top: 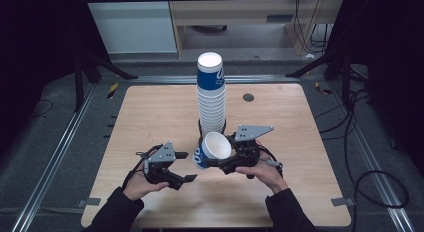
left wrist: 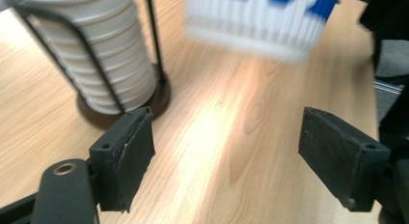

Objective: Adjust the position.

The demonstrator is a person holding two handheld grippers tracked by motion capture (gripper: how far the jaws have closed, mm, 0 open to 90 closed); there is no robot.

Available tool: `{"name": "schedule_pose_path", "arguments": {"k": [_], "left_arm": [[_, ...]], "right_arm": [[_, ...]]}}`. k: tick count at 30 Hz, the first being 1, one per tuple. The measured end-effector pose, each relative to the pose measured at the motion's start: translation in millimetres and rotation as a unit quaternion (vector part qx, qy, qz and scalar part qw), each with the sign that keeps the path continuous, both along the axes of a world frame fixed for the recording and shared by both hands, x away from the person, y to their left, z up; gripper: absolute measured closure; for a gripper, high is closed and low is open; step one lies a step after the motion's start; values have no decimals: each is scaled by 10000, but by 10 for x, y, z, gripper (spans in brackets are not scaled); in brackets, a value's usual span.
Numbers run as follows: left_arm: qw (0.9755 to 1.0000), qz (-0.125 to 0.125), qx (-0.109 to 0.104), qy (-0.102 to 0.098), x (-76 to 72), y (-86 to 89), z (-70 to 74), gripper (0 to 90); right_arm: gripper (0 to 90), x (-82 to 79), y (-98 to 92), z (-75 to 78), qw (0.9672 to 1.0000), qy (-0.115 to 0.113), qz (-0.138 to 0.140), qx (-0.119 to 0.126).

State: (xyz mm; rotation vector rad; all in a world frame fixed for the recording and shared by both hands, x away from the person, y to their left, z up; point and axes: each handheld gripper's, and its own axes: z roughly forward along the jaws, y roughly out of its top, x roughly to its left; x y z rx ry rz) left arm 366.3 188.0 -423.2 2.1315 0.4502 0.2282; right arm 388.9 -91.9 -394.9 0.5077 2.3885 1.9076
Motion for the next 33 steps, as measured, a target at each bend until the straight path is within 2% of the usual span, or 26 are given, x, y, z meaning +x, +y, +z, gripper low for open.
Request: {"name": "schedule_pose_path", "arguments": {"k": [3, 5, 11, 12, 15, 16, 17, 22, 24, 25, 27, 30, 31, 32, 33], "left_arm": [[9999, 144, 20, 40, 23, 41, -14, 185], [9995, 311, 28, 61, 47, 88, -25, 182], [9985, 534, 38, 150, 89, 170, -42, 182], [9980, 610, 6, 182, 107, 193, -51, 182], [9973, 709, -3, 196, 122, 216, -58, 183], [9968, 774, -34, 221, 134, 238, -62, 183], [9968, 774, -34, 221, 134, 238, -62, 182], [9946, 1012, -91, 222, 162, 318, -54, 183], [9936, 1095, -124, 234, 174, 349, -48, 183], [9936, 1095, -124, 234, 174, 349, -48, 182], [9927, 1172, -161, 249, 183, 374, -45, 183], [9911, 1293, -189, 258, 197, 419, -42, 183], [9911, 1293, -189, 258, 197, 419, -42, 183], [9902, 1359, -198, 268, 204, 442, -38, 183], [9898, 1382, -203, 271, 209, 455, -37, 183]], "right_arm": [[195, -3, -75, 21, 9999, -55, -127, -64], [195, -13, -177, 52, 9993, -124, -309, -149], [194, -23, -339, 85, 9980, -165, -577, -210], [194, -23, -415, 97, 9967, -197, -741, -264], [194, -16, -469, 102, 9957, -192, -859, -285], [194, -5, -525, 105, 9935, -195, -1047, -400], [194, -5, -525, 105, 9935, -195, -1047, -400], [193, 40, -654, 92, 9853, -151, -1571, -655], [194, 67, -707, 85, 9808, -163, -1795, -738], [194, 67, -707, 85, 9808, -163, -1795, -738], [194, 119, -792, 74, 9752, -117, -2058, -806], [194, 167, -854, 76, 9689, -90, -2293, -931], [194, 167, -854, 76, 9689, -90, -2293, -931], [194, 207, -891, 82, 9630, -75, -2481, -1048], [194, 219, -902, 84, 9619, -50, -2520, -1058]]}}
